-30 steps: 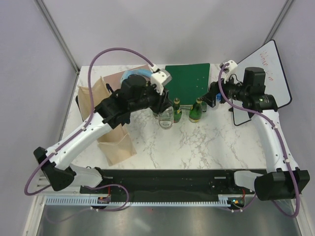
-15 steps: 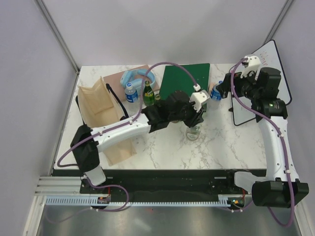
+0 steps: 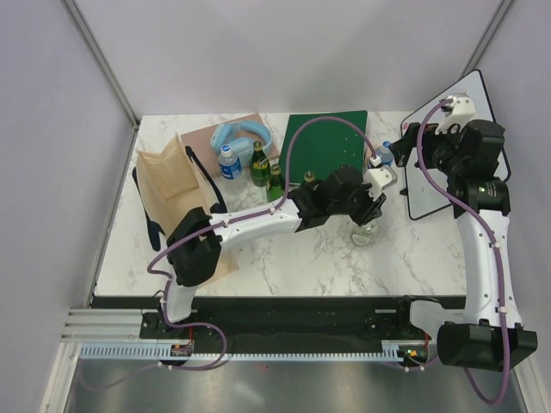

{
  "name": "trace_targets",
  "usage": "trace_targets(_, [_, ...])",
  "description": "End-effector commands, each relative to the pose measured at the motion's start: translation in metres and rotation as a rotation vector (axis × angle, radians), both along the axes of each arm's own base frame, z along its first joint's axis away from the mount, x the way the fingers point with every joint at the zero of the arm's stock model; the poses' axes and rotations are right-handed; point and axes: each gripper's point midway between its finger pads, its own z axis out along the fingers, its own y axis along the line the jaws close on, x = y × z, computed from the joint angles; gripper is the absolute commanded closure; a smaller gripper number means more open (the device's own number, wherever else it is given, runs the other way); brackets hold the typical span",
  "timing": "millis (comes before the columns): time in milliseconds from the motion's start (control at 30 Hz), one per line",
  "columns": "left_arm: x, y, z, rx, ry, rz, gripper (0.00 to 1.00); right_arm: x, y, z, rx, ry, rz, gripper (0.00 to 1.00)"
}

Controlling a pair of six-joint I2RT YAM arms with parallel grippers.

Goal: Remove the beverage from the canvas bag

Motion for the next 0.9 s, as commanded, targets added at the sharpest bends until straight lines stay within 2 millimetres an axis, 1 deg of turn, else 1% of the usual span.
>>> trace_targets(0, [0.021,-0.033,0.099,-0.286,-0.140,0.041,0.98,-0.001,-0.003,0.009,0.018,-0.038,-0.020,0.02])
trace_targets(33, [0.024,-0.037,0.090,-0.273,-0.137,0.047,0.98,0.000,-0.003,0.009,0.019,-0.039,-0.020,0.02])
trace_targets(67, [0.027,-0.039,0.093,-0.280,-0.144,0.052,0.98,0.000,-0.004,0.009,0.021,-0.036,-0.020,0.02])
trace_targets(100, [0.029,-0.041,0.090,-0.274,-0.149,0.055,0.98,0.000,-0.004,0.008,0.023,-0.034,-0.021,0.02])
trace_targets(133, [0.032,-0.045,0.082,-0.263,-0.148,0.057,0.98,0.000,-0.004,0.007,0.023,-0.032,-0.019,0.02])
trace_targets(167, [0.034,-0.047,0.085,-0.269,-0.154,0.058,0.98,0.000,-0.004,0.007,0.024,-0.034,-0.019,0.02])
trace_targets(233, [0.037,-0.051,0.083,-0.265,-0.167,0.056,0.98,0.001,-0.004,0.005,0.026,-0.028,-0.020,0.02])
trace_targets(433, [0.041,-0.059,0.074,-0.243,-0.178,0.049,0.97,-0.001,-0.005,0.002,0.029,-0.022,-0.015,0.02])
trace_targets(533, [0.040,-0.059,0.068,-0.227,-0.167,0.040,0.93,-0.002,-0.004,0.002,0.033,-0.021,-0.012,0.02])
trace_targets(567, [0.039,-0.059,0.066,-0.222,-0.164,0.037,0.84,-0.002,-0.004,0.001,0.036,-0.019,-0.013,0.02])
trace_targets(600, [0.038,-0.059,0.065,-0.217,-0.160,0.034,0.79,-0.002,-0.004,0.000,0.038,-0.017,-0.008,0.02])
trace_targets(633, [0.038,-0.058,0.062,-0.209,-0.154,0.032,0.67,-0.002,-0.003,0.000,0.038,-0.017,-0.007,0.02])
trace_targets(733, [0.037,-0.056,0.061,-0.198,-0.141,0.037,0.45,-0.002,-0.001,0.001,0.042,-0.018,0.006,0.02])
trace_targets(867, [0.036,-0.051,0.069,-0.200,-0.142,0.047,0.31,-0.003,0.002,0.002,0.043,-0.021,0.029,0.02])
